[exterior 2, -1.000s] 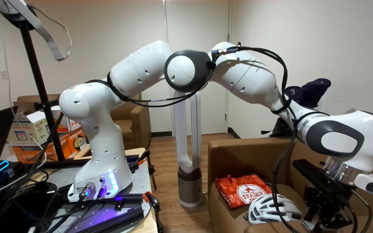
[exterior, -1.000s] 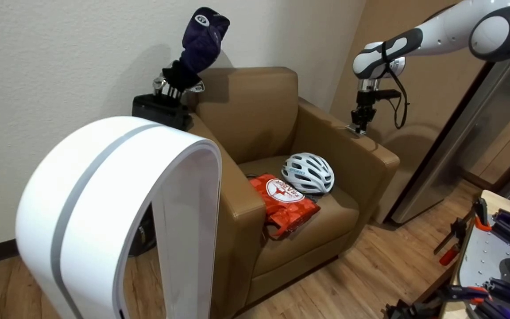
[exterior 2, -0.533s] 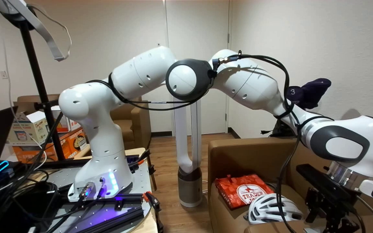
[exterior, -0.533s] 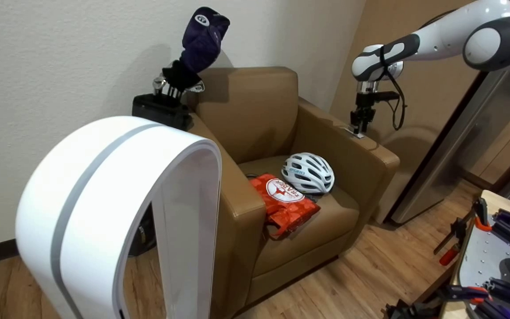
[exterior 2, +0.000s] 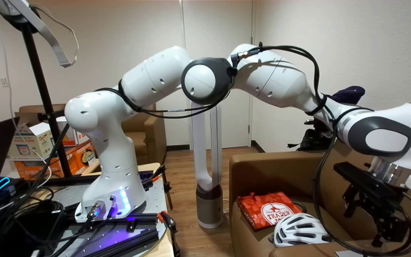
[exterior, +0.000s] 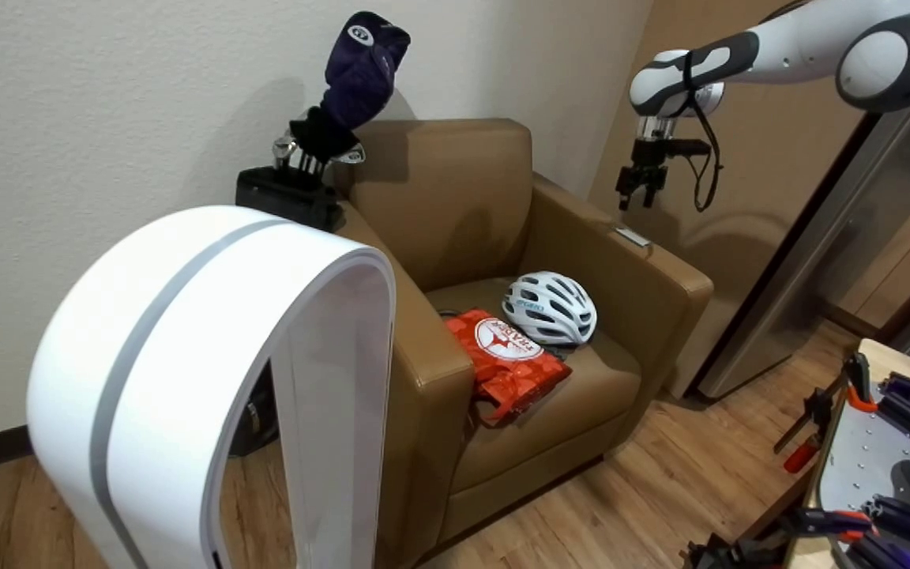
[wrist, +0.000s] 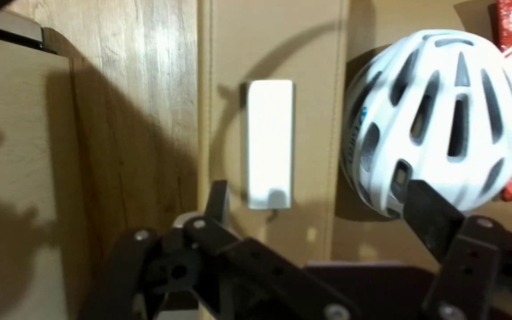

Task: Take the object on the right arm of the sofa and put it on the left arm

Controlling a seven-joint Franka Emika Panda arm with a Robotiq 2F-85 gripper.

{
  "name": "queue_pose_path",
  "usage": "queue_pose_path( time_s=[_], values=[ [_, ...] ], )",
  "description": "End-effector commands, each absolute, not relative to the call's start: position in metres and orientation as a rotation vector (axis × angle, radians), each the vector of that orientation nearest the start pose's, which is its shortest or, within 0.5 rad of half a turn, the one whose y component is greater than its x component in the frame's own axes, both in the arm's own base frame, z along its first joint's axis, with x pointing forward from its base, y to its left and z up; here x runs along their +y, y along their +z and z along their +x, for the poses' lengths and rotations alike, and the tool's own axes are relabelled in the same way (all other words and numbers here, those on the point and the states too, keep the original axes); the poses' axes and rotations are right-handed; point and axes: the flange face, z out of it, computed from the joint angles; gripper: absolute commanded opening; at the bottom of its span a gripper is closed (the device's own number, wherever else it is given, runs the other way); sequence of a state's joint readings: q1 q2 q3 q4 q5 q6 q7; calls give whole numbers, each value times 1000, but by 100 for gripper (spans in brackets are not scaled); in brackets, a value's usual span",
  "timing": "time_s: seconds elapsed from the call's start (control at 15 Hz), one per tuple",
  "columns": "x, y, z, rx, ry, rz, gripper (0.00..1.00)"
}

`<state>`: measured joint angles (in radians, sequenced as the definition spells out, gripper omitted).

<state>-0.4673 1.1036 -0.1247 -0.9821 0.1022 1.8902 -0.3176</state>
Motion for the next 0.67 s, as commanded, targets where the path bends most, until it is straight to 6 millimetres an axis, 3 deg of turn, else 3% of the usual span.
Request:
queue_pose_path(
  time_s=[0.0, 0.33, 0.53, 0.6],
  values=[
    [-354, 209, 674, 463, 143, -2936, 100],
    [-279, 219, 709, 495, 36, -2897, 100],
    [-199, 208, 723, 519, 40, -2886, 100],
    [-237, 205, 728, 480, 30, -2911, 100]
  ],
)
